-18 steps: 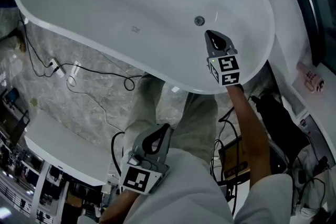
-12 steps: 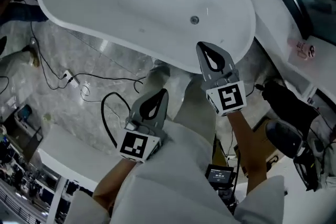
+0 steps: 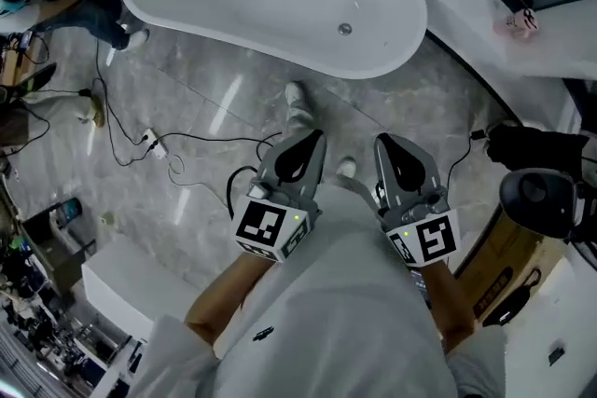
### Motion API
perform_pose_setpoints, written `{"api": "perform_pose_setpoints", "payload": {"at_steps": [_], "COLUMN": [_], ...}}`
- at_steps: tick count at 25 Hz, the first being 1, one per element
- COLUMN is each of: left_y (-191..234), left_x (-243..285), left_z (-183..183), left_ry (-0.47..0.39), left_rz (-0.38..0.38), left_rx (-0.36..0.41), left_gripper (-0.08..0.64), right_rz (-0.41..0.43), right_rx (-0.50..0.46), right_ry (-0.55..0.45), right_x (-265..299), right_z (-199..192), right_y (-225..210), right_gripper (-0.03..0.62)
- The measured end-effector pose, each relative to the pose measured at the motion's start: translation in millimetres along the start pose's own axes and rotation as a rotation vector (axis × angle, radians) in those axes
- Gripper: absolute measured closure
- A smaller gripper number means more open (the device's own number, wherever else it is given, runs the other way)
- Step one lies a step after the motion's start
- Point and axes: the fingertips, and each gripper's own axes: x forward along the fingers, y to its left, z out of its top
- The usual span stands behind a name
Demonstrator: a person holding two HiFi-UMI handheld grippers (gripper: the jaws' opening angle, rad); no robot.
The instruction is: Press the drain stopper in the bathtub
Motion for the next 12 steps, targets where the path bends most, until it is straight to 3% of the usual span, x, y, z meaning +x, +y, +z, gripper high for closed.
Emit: {"api": "perform_pose_setpoints", "payload": {"at_steps": [6,12], "left_y": [-132.2,-182.2], "left_x": [-59.5,-97.2], "left_z": [-47.2,-64.0], "left_ry": [0.044,0.052], "left_rz": [-0.11,-0.161], "left_rx": [0.066,0.126], "left_gripper": [0.561,0.561], "right_rz": [-0.128,-0.178], "right_rx": [0.096,0.13], "right_ry": [-0.084,-0.122], "right_x": [-143.8,-203.5], "right_z": [-17.0,-30.5], "right_y": [10.6,40.8], "right_gripper": [0.589,0.591]}}
